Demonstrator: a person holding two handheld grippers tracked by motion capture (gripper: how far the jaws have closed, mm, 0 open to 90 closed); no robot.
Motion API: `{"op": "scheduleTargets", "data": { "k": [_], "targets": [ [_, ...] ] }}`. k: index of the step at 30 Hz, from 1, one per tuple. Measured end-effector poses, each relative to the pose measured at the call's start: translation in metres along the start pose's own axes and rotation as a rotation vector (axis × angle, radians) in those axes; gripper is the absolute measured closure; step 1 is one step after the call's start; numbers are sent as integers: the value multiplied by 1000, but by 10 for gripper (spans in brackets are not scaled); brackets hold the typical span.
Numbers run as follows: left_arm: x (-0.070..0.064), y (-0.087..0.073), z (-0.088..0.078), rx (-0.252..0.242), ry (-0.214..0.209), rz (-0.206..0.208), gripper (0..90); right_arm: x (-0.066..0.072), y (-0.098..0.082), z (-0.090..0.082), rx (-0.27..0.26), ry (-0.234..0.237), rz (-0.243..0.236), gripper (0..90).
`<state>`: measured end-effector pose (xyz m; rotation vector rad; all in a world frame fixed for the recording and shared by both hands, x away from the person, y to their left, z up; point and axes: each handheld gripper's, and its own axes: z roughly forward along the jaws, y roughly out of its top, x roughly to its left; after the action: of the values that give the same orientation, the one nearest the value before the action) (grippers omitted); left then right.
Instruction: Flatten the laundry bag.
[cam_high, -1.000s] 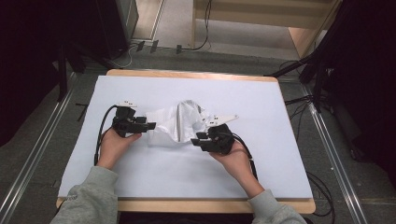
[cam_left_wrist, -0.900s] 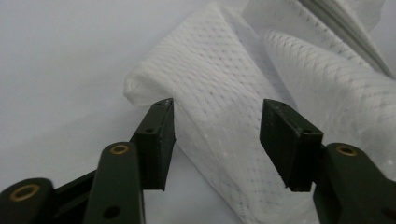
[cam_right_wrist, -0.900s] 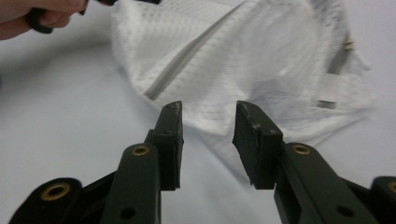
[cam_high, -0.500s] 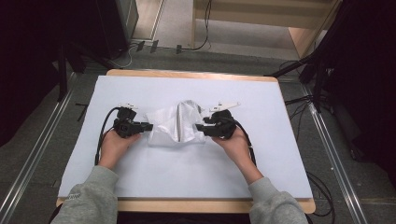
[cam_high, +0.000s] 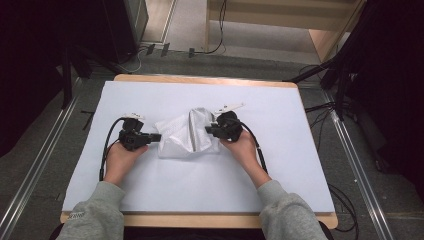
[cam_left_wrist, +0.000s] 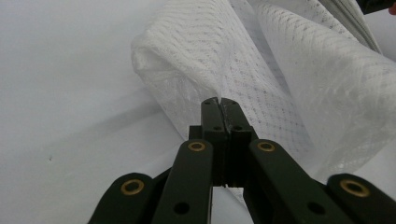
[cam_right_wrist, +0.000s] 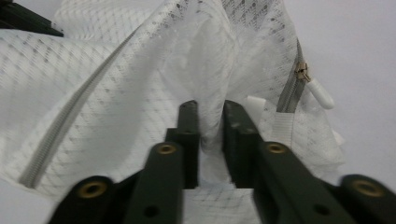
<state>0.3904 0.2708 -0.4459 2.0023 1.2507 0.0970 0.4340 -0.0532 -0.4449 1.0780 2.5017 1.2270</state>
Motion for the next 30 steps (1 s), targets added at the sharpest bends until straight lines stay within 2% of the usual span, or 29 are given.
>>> {"op": "scheduleTargets", "data": {
  "k": [2, 7, 13, 18, 30],
  "targets": [
    [1, -1, -1, -3, -2, -2, 900, 1, 1, -1, -1, 9, -9, 874],
    [5, -1, -8, -17, 8, -14, 900, 5, 3, -11, 7, 28, -12, 875],
    [16, -2, -18, -34, 23, -37, 900, 8, 1, -30, -9, 53, -9, 875],
    [25, -2, -25, -47, 36, -57, 900, 12, -8, -44, -9, 64, -6, 875],
    [35, 1, -27, -48, 39, -75, 900, 21, -29, -73, -7, 76, 10, 875]
  ]
}}
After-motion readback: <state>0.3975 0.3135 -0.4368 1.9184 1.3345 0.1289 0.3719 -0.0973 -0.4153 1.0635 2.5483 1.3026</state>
